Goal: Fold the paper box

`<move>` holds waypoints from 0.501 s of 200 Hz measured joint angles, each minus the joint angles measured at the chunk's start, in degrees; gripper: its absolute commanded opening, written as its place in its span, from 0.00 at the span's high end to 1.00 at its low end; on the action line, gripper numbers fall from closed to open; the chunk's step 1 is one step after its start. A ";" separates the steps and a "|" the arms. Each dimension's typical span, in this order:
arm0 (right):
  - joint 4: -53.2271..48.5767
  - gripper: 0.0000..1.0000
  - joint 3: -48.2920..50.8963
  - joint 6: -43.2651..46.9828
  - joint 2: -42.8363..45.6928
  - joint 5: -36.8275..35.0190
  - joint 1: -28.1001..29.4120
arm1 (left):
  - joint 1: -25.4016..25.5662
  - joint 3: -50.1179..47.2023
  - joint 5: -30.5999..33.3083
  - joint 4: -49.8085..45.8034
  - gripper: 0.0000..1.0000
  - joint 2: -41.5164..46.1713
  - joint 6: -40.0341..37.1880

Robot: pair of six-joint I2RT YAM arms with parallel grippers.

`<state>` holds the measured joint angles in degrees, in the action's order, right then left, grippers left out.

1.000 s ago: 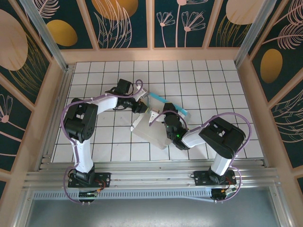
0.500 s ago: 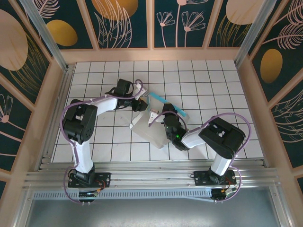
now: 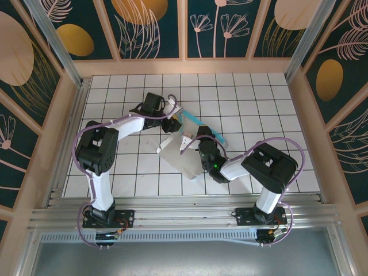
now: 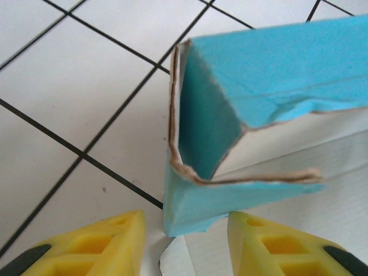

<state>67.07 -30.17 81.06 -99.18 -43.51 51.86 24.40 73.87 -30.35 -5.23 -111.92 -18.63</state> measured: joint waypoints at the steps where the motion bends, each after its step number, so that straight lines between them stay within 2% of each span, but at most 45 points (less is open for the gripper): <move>1: 0.02 0.87 0.00 0.00 0.00 0.00 0.00 | 0.00 0.13 0.02 0.00 0.62 0.00 0.00; 46: 0.00 0.87 0.00 -0.37 0.00 0.02 0.02 | 0.35 2.73 -0.42 0.02 0.66 -1.09 0.00; 100: -0.02 0.87 0.00 -0.55 0.00 0.02 0.17 | 1.25 3.93 -0.35 -1.38 0.54 -3.56 -1.22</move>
<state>67.05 -30.17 80.51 -99.18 -43.48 52.03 25.65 77.80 -30.70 -6.61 -115.48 -19.86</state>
